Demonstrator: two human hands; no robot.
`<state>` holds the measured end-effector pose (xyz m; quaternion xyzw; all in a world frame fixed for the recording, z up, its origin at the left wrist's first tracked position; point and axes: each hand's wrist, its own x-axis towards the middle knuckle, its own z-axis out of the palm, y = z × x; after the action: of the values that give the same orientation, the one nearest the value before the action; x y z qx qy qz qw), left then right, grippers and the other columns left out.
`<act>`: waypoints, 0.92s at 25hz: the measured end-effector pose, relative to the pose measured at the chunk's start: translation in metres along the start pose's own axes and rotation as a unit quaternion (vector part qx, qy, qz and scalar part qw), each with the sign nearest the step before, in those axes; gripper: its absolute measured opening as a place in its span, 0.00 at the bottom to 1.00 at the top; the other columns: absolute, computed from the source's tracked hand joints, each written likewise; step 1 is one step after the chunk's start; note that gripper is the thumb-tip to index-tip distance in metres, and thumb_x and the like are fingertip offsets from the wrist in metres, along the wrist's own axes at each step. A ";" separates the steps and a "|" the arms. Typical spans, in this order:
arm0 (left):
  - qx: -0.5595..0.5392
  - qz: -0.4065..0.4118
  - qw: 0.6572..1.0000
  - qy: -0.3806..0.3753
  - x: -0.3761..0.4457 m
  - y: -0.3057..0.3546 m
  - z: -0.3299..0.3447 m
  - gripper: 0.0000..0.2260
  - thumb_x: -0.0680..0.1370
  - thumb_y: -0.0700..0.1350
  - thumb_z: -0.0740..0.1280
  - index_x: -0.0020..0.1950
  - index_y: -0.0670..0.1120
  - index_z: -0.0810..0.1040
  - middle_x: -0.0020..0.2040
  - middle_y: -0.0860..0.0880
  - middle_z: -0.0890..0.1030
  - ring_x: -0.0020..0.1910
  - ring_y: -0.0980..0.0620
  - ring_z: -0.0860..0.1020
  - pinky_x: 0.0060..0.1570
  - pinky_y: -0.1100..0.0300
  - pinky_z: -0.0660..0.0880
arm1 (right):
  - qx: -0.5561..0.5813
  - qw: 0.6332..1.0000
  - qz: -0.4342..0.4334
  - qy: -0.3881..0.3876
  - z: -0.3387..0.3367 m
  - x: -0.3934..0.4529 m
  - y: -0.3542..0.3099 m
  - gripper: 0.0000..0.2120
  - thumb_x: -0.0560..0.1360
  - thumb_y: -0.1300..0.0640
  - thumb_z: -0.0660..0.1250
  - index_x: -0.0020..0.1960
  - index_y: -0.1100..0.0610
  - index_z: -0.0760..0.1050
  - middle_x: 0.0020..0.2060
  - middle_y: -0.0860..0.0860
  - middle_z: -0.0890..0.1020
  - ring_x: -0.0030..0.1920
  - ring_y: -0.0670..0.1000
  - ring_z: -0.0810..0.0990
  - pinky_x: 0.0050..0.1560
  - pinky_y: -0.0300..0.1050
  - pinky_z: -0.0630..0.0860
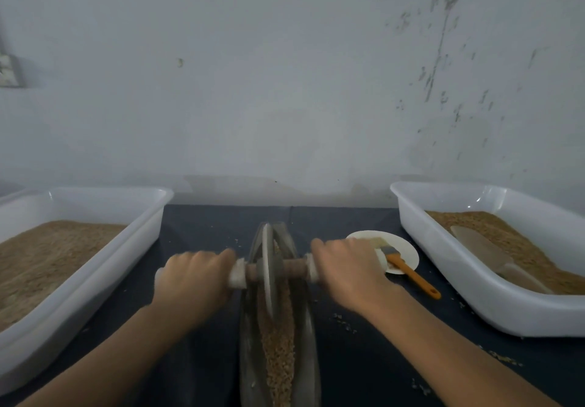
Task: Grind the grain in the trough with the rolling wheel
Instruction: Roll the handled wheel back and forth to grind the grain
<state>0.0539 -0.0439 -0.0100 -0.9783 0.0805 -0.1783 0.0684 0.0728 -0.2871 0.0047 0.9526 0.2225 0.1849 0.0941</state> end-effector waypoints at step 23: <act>0.016 0.127 0.991 0.041 -0.055 0.009 -0.035 0.21 0.58 0.59 0.72 0.40 0.60 0.62 0.30 0.58 0.67 0.30 0.57 0.75 0.31 0.60 0.57 | 0.088 0.984 -0.034 -0.149 -0.011 -0.067 0.000 0.15 0.70 0.45 0.65 0.42 0.43 0.57 0.35 0.44 0.71 0.36 0.48 0.71 0.39 0.47 0.69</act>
<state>-0.0106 -0.0461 0.0027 -0.9507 0.2040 -0.2096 0.1027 0.0129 -0.3167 -0.0055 0.9660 0.2536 0.0174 0.0481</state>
